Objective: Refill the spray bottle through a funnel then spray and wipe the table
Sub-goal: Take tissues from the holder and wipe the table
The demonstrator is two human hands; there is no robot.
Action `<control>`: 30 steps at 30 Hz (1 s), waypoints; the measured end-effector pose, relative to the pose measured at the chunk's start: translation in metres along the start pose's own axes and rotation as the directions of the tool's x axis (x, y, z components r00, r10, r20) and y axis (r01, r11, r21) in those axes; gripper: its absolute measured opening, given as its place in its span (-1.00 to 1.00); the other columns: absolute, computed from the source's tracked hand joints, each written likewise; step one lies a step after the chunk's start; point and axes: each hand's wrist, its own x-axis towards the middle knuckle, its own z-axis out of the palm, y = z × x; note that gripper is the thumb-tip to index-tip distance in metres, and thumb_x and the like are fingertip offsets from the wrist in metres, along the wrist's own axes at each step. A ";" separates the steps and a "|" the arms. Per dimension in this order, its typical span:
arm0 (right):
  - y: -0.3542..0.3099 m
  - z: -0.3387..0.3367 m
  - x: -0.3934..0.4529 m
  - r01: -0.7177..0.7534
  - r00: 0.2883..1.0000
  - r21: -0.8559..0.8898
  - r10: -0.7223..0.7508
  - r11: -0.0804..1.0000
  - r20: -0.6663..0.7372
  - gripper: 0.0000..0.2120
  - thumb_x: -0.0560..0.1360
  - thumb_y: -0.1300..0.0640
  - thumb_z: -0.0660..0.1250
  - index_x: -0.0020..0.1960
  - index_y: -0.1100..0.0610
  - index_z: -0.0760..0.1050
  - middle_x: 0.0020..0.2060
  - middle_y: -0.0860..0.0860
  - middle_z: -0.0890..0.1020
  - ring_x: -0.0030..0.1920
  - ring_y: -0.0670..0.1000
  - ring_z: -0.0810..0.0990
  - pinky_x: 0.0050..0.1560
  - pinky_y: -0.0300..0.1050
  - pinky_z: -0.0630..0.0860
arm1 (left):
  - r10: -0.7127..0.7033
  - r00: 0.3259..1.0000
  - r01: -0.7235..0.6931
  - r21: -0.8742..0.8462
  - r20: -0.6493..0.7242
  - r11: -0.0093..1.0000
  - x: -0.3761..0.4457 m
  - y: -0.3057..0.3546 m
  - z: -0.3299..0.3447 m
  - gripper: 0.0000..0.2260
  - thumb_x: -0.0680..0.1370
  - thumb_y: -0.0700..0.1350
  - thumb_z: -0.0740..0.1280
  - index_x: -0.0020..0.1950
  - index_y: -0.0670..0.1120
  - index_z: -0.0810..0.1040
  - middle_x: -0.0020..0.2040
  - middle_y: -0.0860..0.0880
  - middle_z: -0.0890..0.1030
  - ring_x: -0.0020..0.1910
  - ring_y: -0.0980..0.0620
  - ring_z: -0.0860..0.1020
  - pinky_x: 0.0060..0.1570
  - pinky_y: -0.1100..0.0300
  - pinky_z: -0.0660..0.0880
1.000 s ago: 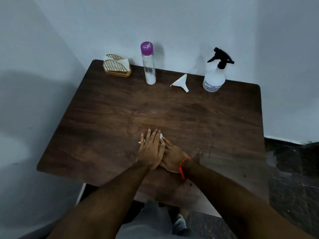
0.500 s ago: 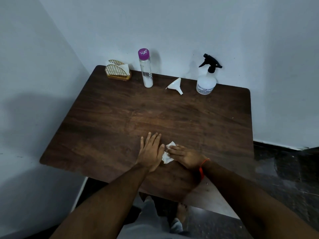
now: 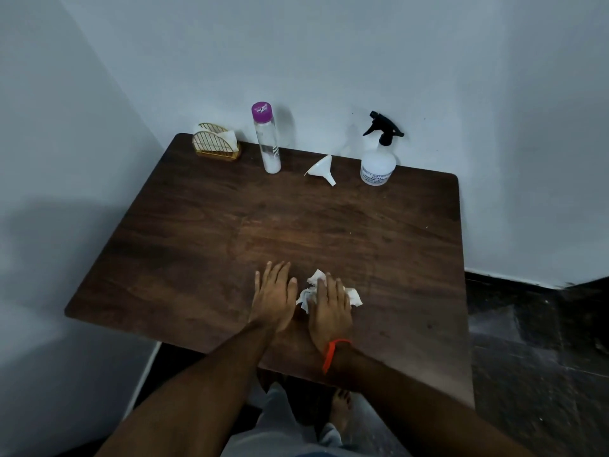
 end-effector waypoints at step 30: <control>-0.105 0.068 0.044 0.252 0.956 -0.145 -0.223 0.957 0.193 -0.30 0.53 -0.15 0.05 0.53 0.22 0.01 0.51 0.27 0.21 0.52 0.31 0.17 0.46 0.34 0.16 | 0.022 1.000 -0.021 -0.065 0.002 0.998 0.017 -0.080 -0.038 -0.40 0.57 0.16 -0.13 0.51 -0.06 0.31 0.53 0.00 0.29 0.57 0.06 0.05 0.54 0.03 -0.15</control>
